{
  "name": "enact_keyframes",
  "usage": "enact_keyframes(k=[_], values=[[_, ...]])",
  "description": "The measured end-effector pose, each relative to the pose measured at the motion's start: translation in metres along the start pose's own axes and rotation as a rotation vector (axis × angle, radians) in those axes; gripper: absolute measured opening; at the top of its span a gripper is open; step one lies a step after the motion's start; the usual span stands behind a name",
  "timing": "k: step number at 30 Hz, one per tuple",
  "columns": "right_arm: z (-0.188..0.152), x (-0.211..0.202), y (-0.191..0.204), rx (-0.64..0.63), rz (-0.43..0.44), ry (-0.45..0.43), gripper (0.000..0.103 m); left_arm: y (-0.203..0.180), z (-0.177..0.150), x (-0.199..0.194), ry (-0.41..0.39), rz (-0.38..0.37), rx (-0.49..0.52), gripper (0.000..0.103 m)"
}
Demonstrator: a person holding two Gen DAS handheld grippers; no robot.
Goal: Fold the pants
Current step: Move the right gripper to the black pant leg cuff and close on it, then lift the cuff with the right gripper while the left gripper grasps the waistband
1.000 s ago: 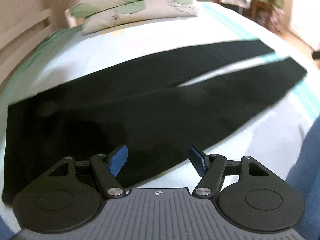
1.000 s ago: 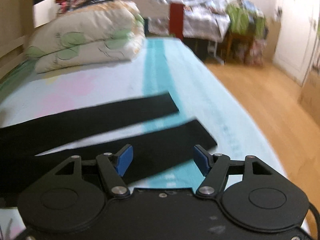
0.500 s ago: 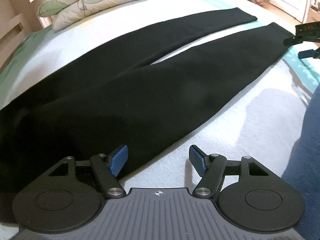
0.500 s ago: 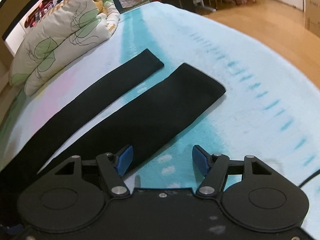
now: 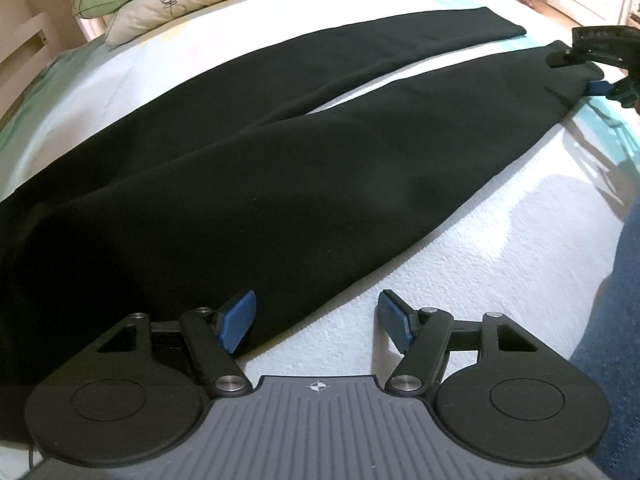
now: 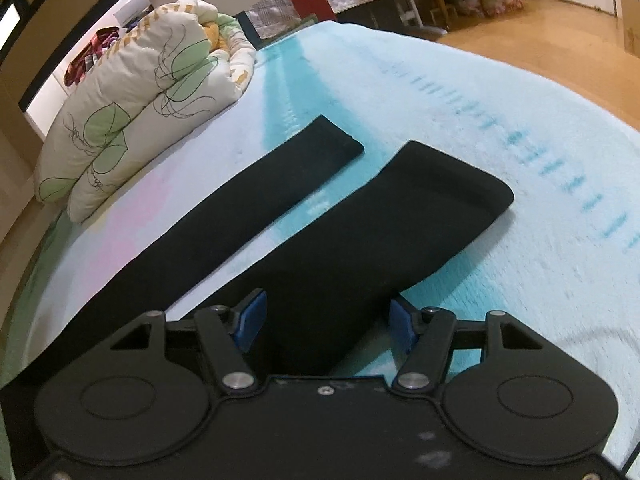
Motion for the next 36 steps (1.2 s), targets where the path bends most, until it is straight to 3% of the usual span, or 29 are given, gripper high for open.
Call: enact_keyframes(k=[3,4,6,7,13,19,24,30,36], values=[[0.001,-0.002,0.002,-0.017,-0.008,0.003,0.057,-0.001,-0.001,-0.001,-0.005,0.004,0.003,0.066],[0.001,-0.004,0.003,-0.030,-0.005,0.007,0.044,-0.001,-0.001,-0.002,-0.007,0.008,0.009,0.066],[0.004,-0.007,0.005,-0.052,-0.015,0.032,0.007,-0.004,-0.002,-0.003,-0.012,0.012,0.018,0.066],[0.005,-0.008,0.006,-0.061,-0.042,0.047,0.005,-0.005,-0.002,-0.004,-0.016,0.014,0.024,0.066],[0.011,-0.027,0.006,-0.002,0.055,0.058,0.005,-0.014,-0.006,-0.009,-0.047,0.021,0.074,0.066],[0.008,-0.032,0.015,-0.019,0.053,0.046,0.005,-0.023,-0.009,-0.011,-0.066,0.022,0.118,0.066],[0.015,-0.045,0.015,0.019,0.111,-0.013,0.005,-0.021,-0.011,-0.008,-0.060,0.050,0.137,0.066],[0.028,-0.058,0.023,0.047,0.188,-0.062,0.005,-0.020,-0.007,-0.004,-0.089,0.150,0.143,0.066],[0.030,-0.060,0.033,0.052,0.211,-0.082,0.005,-0.035,-0.004,0.000,-0.130,0.215,0.273,0.066]])
Point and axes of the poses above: each gripper's, at about its wrist camera, not at the fingertips, and x roughly the way its jaws point, y to its left, z to its top, the point moved 2 cm from there along x, roughly the way its jaws point, and after that the axes turned 9 degrees about y, right-handed, at the moved point
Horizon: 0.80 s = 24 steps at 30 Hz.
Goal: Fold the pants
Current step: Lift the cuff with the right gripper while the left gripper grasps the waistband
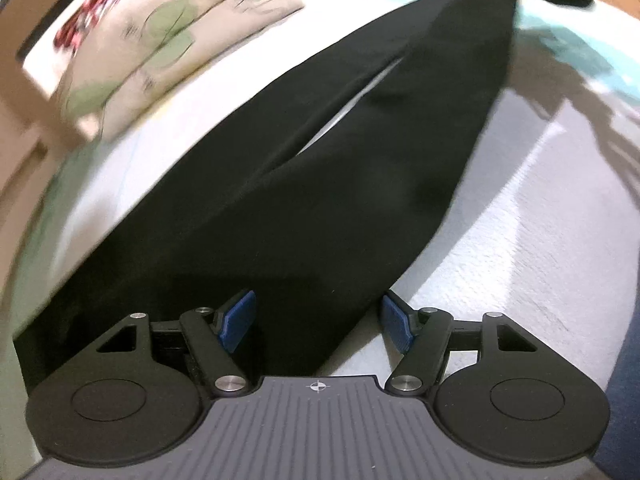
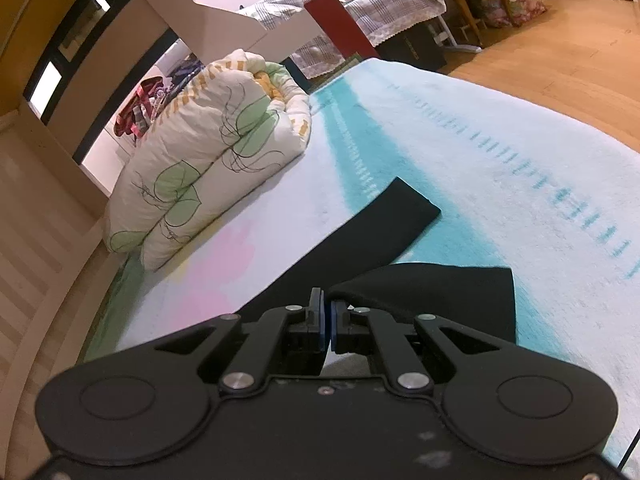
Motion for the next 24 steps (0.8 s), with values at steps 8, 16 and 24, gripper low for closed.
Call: enact_keyframes(k=[8,16,24], values=[[0.010,-0.009,0.009,0.009,0.040,-0.031,0.005,-0.010,0.002,-0.001,-0.040,0.002,0.049,0.061],[0.011,-0.018,0.028,-0.037,0.036,-0.044,0.005,0.084,0.013,-0.014,-0.048,-0.244,-0.301,0.003],[-0.003,-0.030,0.048,-0.096,-0.013,-0.004,0.006,0.166,0.007,-0.085,-0.123,-0.335,-0.325,0.003]])
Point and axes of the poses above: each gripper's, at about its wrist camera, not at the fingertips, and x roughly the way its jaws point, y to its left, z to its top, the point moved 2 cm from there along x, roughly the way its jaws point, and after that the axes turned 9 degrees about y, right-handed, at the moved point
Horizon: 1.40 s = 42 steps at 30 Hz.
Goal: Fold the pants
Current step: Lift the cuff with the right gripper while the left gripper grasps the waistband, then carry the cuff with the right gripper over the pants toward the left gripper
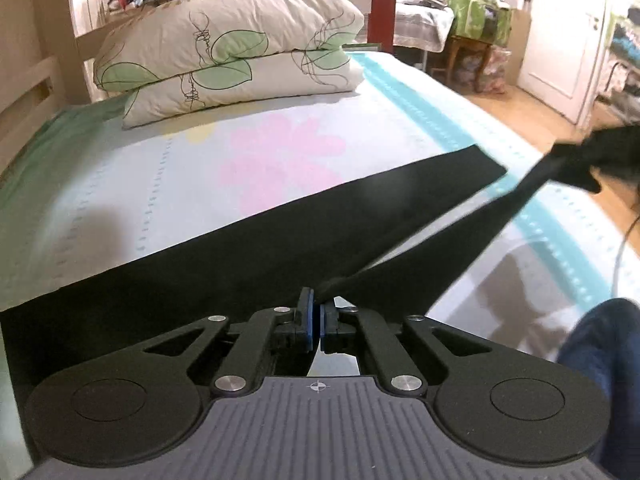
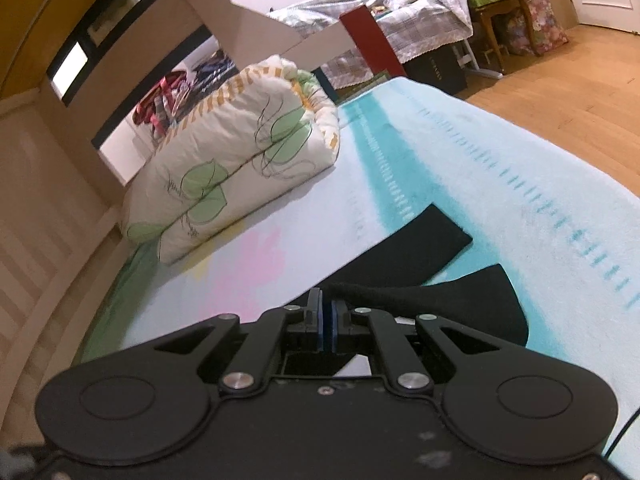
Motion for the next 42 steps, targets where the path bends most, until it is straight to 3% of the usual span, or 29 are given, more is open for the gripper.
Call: enact_keyframes(k=[4,8,12,18,23,30,35,37,40,42], values=[[-0.011,0.007,0.010,-0.012,-0.034,0.043,0.006,0.021,0.012,0.007,0.043,-0.040,-0.010,0.003],[-0.008,0.043,0.008,0.036,-0.090,0.115,0.006,0.040,0.030,0.053,0.148,-0.071,-0.007,0.003],[-0.004,0.084,-0.001,0.101,-0.138,0.170,0.006,0.068,0.046,0.099,0.225,-0.116,-0.102,0.003],[0.010,0.137,0.015,0.045,-0.195,0.169,0.007,0.087,0.063,0.135,0.264,-0.058,-0.085,0.003],[0.022,0.170,0.020,0.022,-0.228,0.176,0.007,0.101,0.066,0.150,0.275,-0.057,-0.111,0.003],[0.036,0.195,0.026,-0.031,-0.280,0.144,0.007,0.110,0.077,0.163,0.276,-0.012,-0.079,0.003],[0.047,0.204,0.023,-0.021,-0.267,0.137,0.007,0.117,0.081,0.174,0.289,-0.012,-0.081,0.003],[0.051,0.197,0.016,0.026,-0.222,0.106,0.013,0.115,0.077,0.177,0.294,-0.005,-0.063,0.003],[0.056,0.176,-0.006,0.103,-0.161,0.062,0.045,0.115,0.071,0.182,0.307,0.002,-0.053,0.004],[0.058,0.161,-0.023,0.103,-0.199,0.068,0.045,0.117,0.069,0.185,0.308,-0.003,-0.076,0.004]])
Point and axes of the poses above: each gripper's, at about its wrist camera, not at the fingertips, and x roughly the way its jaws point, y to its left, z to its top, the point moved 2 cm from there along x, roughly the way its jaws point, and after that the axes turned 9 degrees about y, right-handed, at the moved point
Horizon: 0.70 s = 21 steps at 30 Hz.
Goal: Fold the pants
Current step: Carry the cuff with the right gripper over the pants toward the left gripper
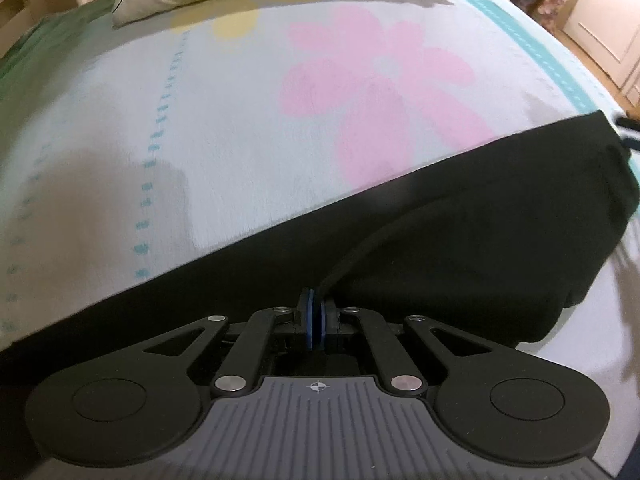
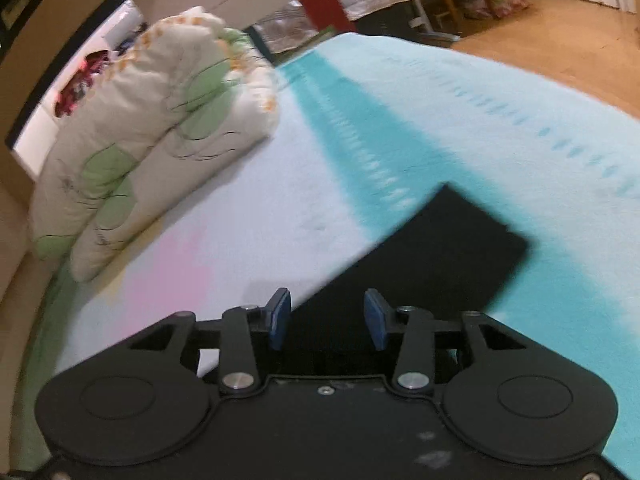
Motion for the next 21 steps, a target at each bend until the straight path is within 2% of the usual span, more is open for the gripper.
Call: enact_keyframes(k=[6,13,18,19,21], values=[[0.004,-0.027,-0.047,-0.062,-0.143,-0.029,0.048,0.000,0.001,0.001,-0.006,-0.002,-0.024,0.004],[-0.005,-0.011,-0.039,-0.211,-0.012,-0.001,0.048,-0.003,-0.003,-0.001,-0.020,0.012,-0.020,0.004],[-0.013,0.016,-0.027,-0.312,-0.008,0.058,0.048,0.001,-0.004,0.000,-0.024,-0.006,-0.030,0.004],[-0.016,0.018,-0.024,-0.335,-0.013,0.062,0.046,0.002,-0.003,-0.001,-0.025,-0.009,-0.030,0.004],[-0.022,0.017,-0.019,-0.386,-0.039,0.043,0.019,0.002,-0.003,-0.002,-0.026,-0.009,-0.019,0.004]])
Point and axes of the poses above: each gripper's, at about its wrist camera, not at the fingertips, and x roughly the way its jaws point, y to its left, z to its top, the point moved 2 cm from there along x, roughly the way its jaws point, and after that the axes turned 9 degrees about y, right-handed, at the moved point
